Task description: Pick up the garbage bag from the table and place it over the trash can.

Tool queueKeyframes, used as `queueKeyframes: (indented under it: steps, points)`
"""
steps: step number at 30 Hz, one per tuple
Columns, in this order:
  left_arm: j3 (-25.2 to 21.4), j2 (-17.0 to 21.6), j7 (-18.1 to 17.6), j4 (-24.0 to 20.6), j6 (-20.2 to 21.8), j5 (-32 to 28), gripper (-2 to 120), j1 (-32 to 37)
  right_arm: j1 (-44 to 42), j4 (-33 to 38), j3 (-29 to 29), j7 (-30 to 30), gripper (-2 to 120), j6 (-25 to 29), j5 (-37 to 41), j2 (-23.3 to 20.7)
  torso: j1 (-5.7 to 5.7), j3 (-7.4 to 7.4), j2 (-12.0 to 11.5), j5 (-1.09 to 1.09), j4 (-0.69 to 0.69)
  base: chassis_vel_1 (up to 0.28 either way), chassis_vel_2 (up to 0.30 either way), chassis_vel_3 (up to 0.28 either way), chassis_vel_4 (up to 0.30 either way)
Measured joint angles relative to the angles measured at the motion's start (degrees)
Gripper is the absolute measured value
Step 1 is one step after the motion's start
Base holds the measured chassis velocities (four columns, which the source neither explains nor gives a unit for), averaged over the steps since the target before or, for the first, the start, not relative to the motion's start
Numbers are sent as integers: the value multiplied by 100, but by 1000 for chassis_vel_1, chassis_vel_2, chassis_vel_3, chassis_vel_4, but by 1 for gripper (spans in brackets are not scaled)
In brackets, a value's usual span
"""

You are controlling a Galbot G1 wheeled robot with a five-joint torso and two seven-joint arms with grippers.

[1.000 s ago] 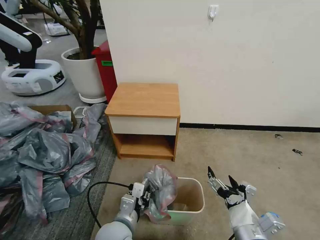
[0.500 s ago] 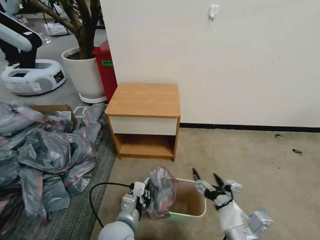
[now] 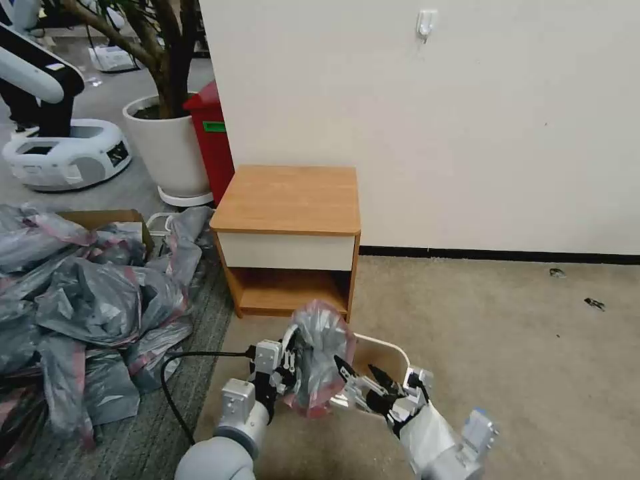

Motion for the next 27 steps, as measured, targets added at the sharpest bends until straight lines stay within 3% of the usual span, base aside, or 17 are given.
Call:
queueKeyframes:
  steps: [2,5,7,18,24,26,27]
  points:
    - [-13,2,14,-17,-9,3,6,0,32,-19,-10,30,93,1,42,24,0,0,0,0,0,0,0,0,0]
    - [-46,-7,55,-77,-40,22,6,-4,166,-73,-204,220,76,46,265,170,0,0,0,-1,0,0,0,0,0]
    - [-29,-17,55,-74,-66,27,6,-6,183,-93,-276,251,73,67,340,186,0,0,0,-1,0,0,0,0,0]
    - [-52,-48,17,-57,-169,-3,6,4,140,-230,-477,403,29,630,482,187,0,0,0,-1,0,0,0,0,0]
    - [-82,-48,9,-59,-179,-11,6,11,133,-223,-538,386,14,695,479,172,0,0,0,0,0,0,0,0,0]
    - [-90,-52,9,-69,-183,-13,6,19,161,-222,-566,368,1,716,459,172,0,0,0,0,0,0,0,0,0]
    - [-93,-56,9,-70,-186,-13,6,21,168,-213,-558,366,0,722,451,172,0,0,0,0,0,0,0,0,0]
